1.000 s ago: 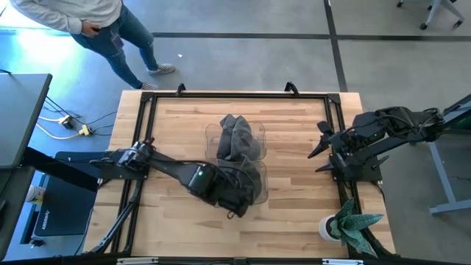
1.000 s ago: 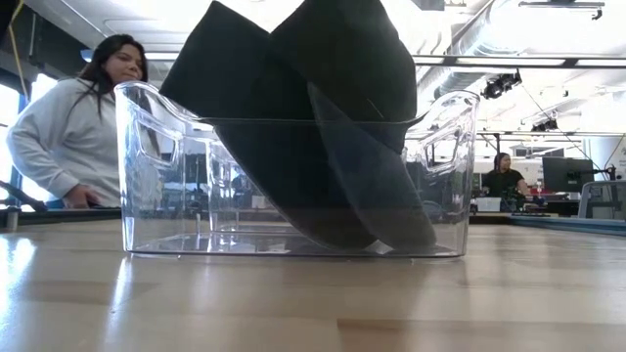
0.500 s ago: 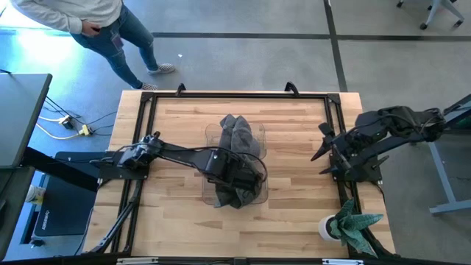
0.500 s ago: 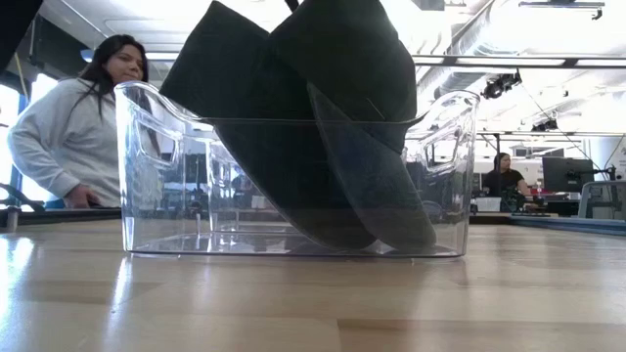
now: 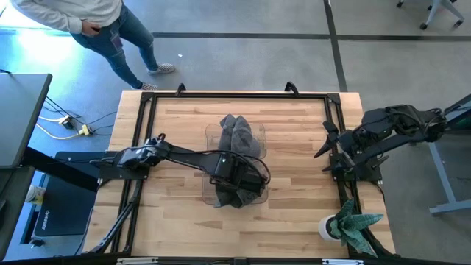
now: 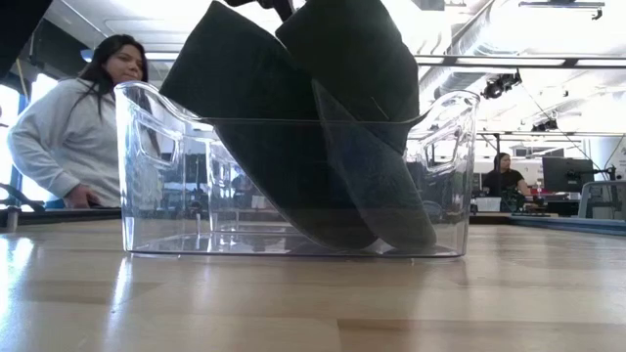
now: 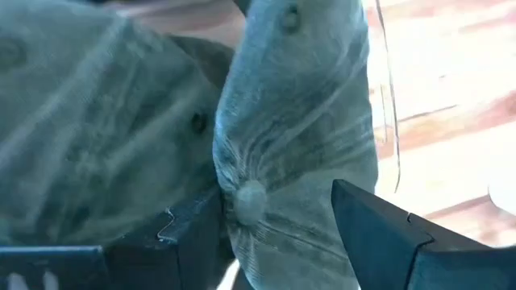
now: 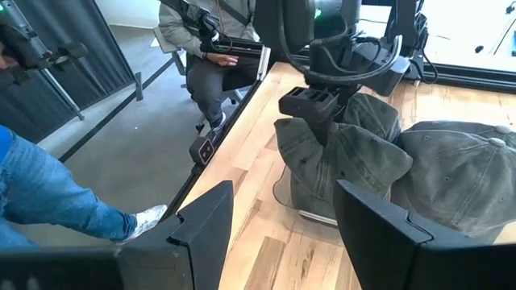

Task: Pick & Place hat
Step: Put the black cap into the bottom transparent bin

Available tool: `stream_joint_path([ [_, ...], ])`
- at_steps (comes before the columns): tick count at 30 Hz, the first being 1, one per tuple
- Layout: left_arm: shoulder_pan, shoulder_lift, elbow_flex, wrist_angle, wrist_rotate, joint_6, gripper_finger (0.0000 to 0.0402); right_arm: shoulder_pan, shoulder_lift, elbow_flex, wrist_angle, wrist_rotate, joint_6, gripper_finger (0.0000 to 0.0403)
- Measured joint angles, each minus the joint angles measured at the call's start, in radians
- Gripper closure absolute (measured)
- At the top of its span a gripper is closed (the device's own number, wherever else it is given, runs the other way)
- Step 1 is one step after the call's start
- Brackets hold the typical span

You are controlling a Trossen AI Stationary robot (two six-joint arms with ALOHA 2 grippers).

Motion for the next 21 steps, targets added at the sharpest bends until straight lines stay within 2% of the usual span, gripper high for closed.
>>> stream_joint_path([
  [4, 0.000, 0.000, 0.000, -0.009, -0.014, 0.000, 0.0182, 0.000, 0.002, 0.000, 0.000, 0.000, 0.000, 0.0194],
  [7, 0.000, 0.000, 0.000, -0.016, -0.014, 0.000, 0.0209, 0.000, 0.002, 0.000, 0.001, 0.000, 0.001, 0.0194],
  [17, 0.000, 0.013, 0.000, -0.005, -0.033, 0.007, 0.0385, 0.000, 0.002, 0.000, 0.001, 0.000, 0.003, 0.0194],
  [21, 0.000, 0.013, 0.000, 0.005, -0.027, 0.000, 0.0376, 0.000, 0.002, 0.000, 0.001, 0.000, 0.003, 0.0194],
])
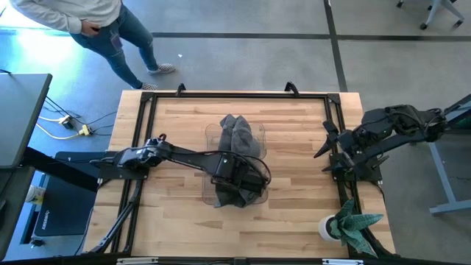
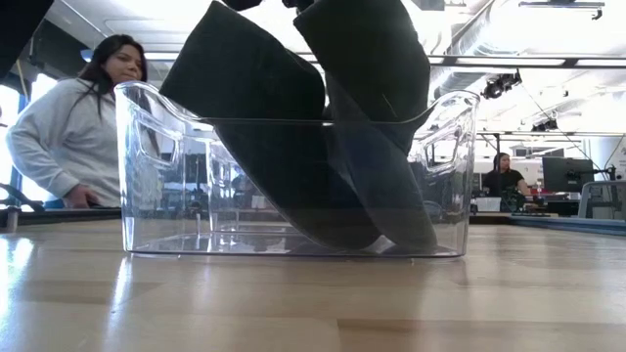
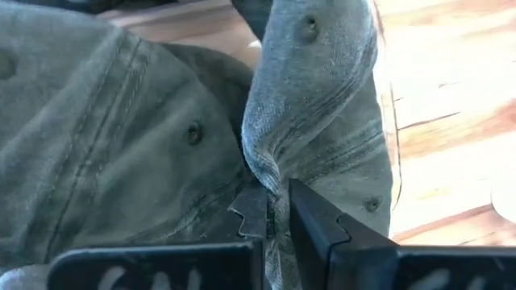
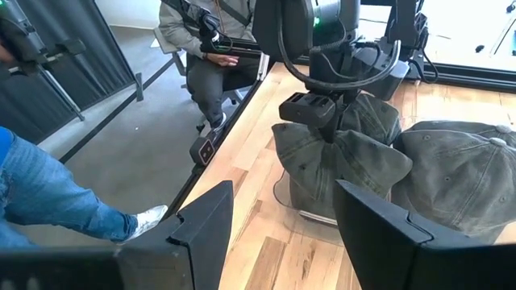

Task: Pick & Place hat
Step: Put the black cap into the bottom transparent bin

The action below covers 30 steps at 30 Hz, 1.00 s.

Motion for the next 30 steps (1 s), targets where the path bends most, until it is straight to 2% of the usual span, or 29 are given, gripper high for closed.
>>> stream_joint_path([
  [7, -0.023, -0.042, 0.000, -0.008, 0.074, -0.019, 0.0392, 0.000, 0.000, 0.000, 0.000, 0.000, 0.000, 0.0194],
  [11, -0.027, -0.067, 0.001, -0.017, 0.062, -0.034, 0.0392, 0.000, 0.000, 0.000, 0.000, 0.000, -0.001, 0.0194],
  [17, -0.036, -0.087, 0.000, -0.127, 0.039, -0.100, 0.0381, 0.000, 0.005, 0.000, 0.000, 0.000, -0.003, 0.0194],
  [22, -0.041, -0.103, 0.001, -0.128, -0.025, -0.128, 0.0378, 0.000, 0.023, 0.000, 0.000, 0.000, 0.003, 0.0194],
  [25, -0.039, -0.104, 0.000, -0.118, -0.048, -0.127, 0.0361, 0.000, 0.043, 0.000, 0.000, 0.000, 0.002, 0.0194],
  [30, -0.045, -0.136, 0.001, -0.122, -0.053, -0.125, 0.0300, 0.000, 0.090, 0.000, -0.001, 0.000, -0.025, 0.0194],
])
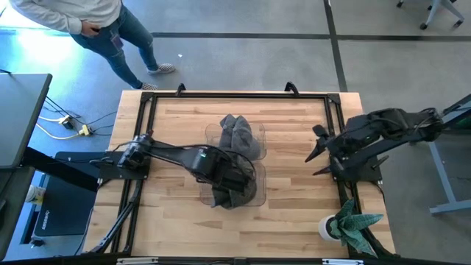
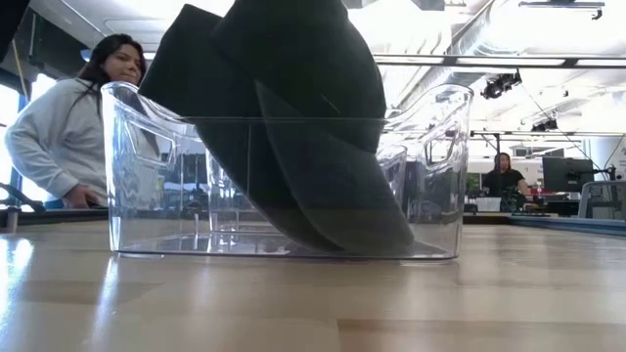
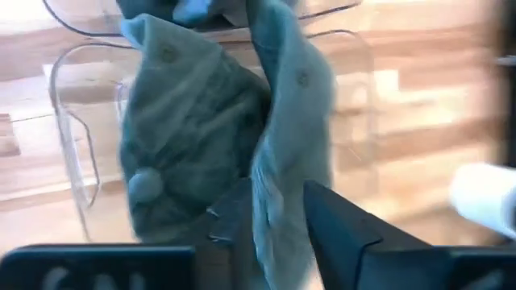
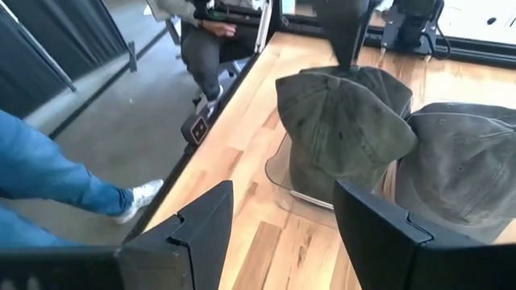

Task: Pick & Place hat
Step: Put the black cap into the bottom transparent bin, then adjust the black caps in the bottom transparent bin

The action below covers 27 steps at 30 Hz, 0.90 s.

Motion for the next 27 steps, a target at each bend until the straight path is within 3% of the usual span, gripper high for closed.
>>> stream_joint_path([
  [5, -0.015, -0.066, 0.011, -0.001, 0.025, 0.028, 0.0254, 0.000, 0.065, 0.000, 0.004, 0.000, -0.046, 0.0194],
  [10, -0.038, -0.119, 0.006, -0.014, 0.086, 0.038, 0.0251, 0.000, 0.158, 0.000, 0.041, -0.001, -0.092, 0.0195],
  [16, -0.101, -0.135, -0.057, -0.010, 0.154, 0.011, 0.0304, 0.000, 0.316, 0.000, 0.193, -0.015, -0.163, 0.0213],
  [22, -0.149, -0.135, -0.259, -0.013, 0.242, -0.007, 0.0392, 0.000, 0.500, 0.000, 0.347, -0.015, -0.137, 0.0264],
  [27, -0.165, -0.185, -0.460, -0.019, 0.219, 0.041, 0.0389, 0.000, 0.635, 0.000, 0.433, 0.010, -0.046, 0.0342],
])
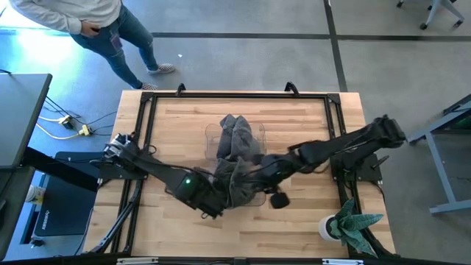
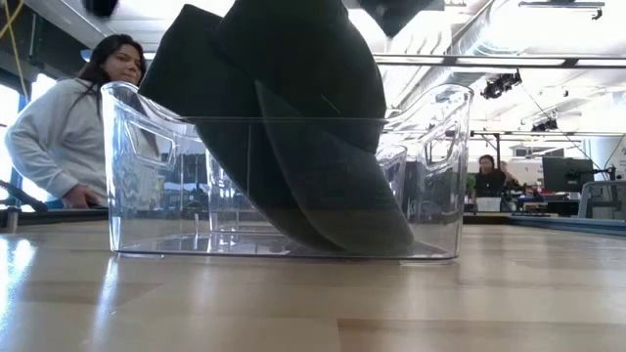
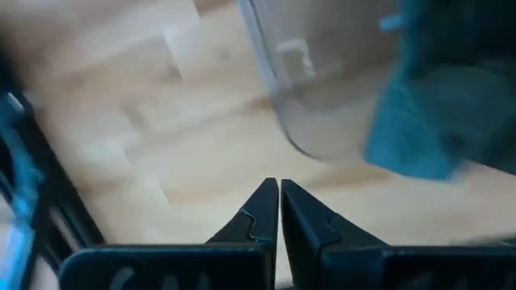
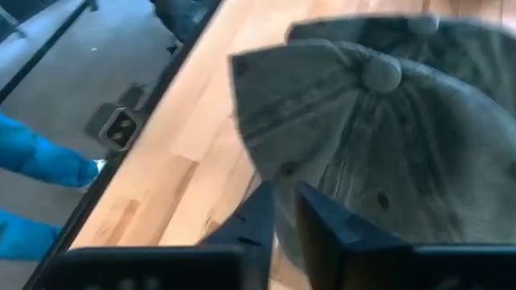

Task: Pick & Place hat
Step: Adjust the black caps in the bottom transparent bin

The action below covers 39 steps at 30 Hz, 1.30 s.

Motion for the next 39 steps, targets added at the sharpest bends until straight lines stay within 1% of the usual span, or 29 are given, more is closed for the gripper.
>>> stream_joint_path([
  [2, -0.001, -0.005, -0.060, 0.007, -0.051, 0.059, 0.0396, 0.000, 0.044, -0.001, 0.031, 0.017, 0.031, 0.0377],
  [4, -0.001, 0.002, -0.105, 0.008, -0.121, 0.134, 0.0399, 0.000, 0.073, -0.001, 0.059, 0.048, 0.049, 0.0396],
  [7, 0.000, -0.004, -0.128, 0.008, -0.245, 0.234, 0.0398, 0.000, 0.110, -0.001, 0.103, 0.136, 0.090, 0.0386],
  [10, 0.000, -0.001, -0.137, 0.021, -0.332, 0.299, 0.0401, -0.010, 0.136, -0.001, 0.145, 0.221, 0.118, 0.0386],
  [13, 0.000, -0.002, -0.137, 0.086, -0.416, 0.347, 0.0401, -0.030, 0.153, -0.001, 0.200, 0.239, 0.144, 0.0399],
  [15, 0.000, -0.001, -0.135, 0.147, -0.465, 0.381, 0.0401, -0.042, 0.165, -0.001, 0.250, 0.241, 0.166, 0.0399],
  [19, -0.033, -0.013, -0.103, 0.166, -0.570, 0.403, 0.0401, -0.055, 0.177, -0.001, 0.330, 0.254, 0.209, 0.0395],
  [22, -0.062, -0.017, -0.077, 0.171, -0.657, 0.399, 0.0401, -0.055, 0.177, 0.000, 0.333, 0.325, 0.233, 0.0401],
  [25, -0.080, -0.015, -0.062, 0.170, -0.717, 0.398, 0.0401, -0.054, 0.177, 0.000, 0.332, 0.388, 0.265, 0.0398],
  [28, -0.093, -0.016, -0.058, 0.163, -0.725, 0.390, 0.0401, -0.048, 0.176, 0.000, 0.333, 0.406, 0.273, 0.0395],
  [30, -0.095, -0.015, -0.058, 0.154, -0.702, 0.367, 0.0401, -0.042, 0.159, -0.001, 0.324, 0.402, 0.271, 0.0398],
  [33, -0.101, -0.036, -0.058, 0.107, -0.641, 0.318, 0.0401, -0.038, 0.112, 0.000, 0.325, 0.363, 0.299, 0.0401],
  [35, -0.104, -0.053, -0.057, 0.067, -0.599, 0.278, 0.0401, -0.037, 0.082, 0.001, 0.320, 0.301, 0.320, 0.0398],
  [37, -0.106, -0.059, -0.058, 0.006, -0.528, 0.223, 0.0401, -0.038, 0.070, 0.001, 0.298, 0.220, 0.339, 0.0393],
  [39, -0.106, -0.060, -0.071, 0.016, -0.458, 0.242, 0.0401, -0.030, 0.067, 0.001, 0.279, 0.110, 0.336, 0.0389],
])
